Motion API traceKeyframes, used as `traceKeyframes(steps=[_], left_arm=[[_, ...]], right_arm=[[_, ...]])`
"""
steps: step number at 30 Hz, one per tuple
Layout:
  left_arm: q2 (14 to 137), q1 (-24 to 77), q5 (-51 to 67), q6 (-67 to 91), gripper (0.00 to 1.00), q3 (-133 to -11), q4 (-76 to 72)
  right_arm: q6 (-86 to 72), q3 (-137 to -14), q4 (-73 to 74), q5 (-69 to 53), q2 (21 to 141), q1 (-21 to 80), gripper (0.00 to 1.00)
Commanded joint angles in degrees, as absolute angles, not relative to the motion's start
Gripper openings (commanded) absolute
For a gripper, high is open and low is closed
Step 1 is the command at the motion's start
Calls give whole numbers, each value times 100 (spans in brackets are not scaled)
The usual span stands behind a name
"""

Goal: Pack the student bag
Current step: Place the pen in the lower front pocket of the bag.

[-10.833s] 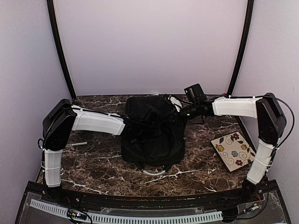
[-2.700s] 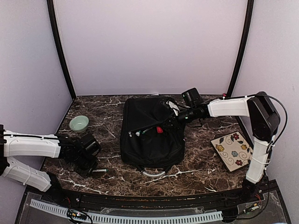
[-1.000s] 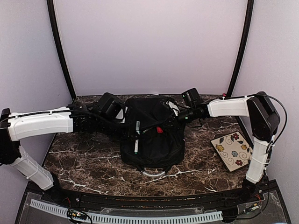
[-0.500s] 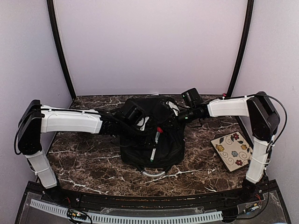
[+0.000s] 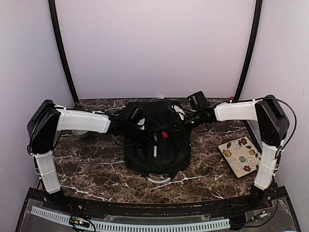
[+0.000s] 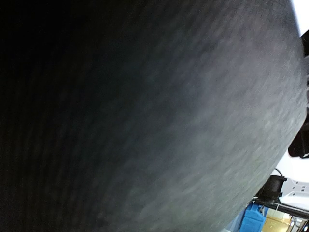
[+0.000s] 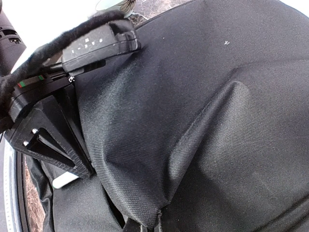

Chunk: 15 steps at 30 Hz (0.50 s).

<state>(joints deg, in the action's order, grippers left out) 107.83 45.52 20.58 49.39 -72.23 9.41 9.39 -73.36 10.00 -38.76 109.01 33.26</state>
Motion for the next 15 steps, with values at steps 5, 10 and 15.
traceKeyframes(steps=[5, 10, 15], left_arm=[[10778, 4427, 1137, 5690, 0, -7429, 886], [10501, 4388, 680, 6114, 0, -7045, 33], [10251, 4381, 264, 6450, 0, -6664, -1041]], right_arm=[[940, -7455, 937, -4136, 10811, 3454, 2], [932, -7468, 962, -4210, 10774, 3454, 2], [971, -7423, 932, -4281, 10606, 3454, 2]])
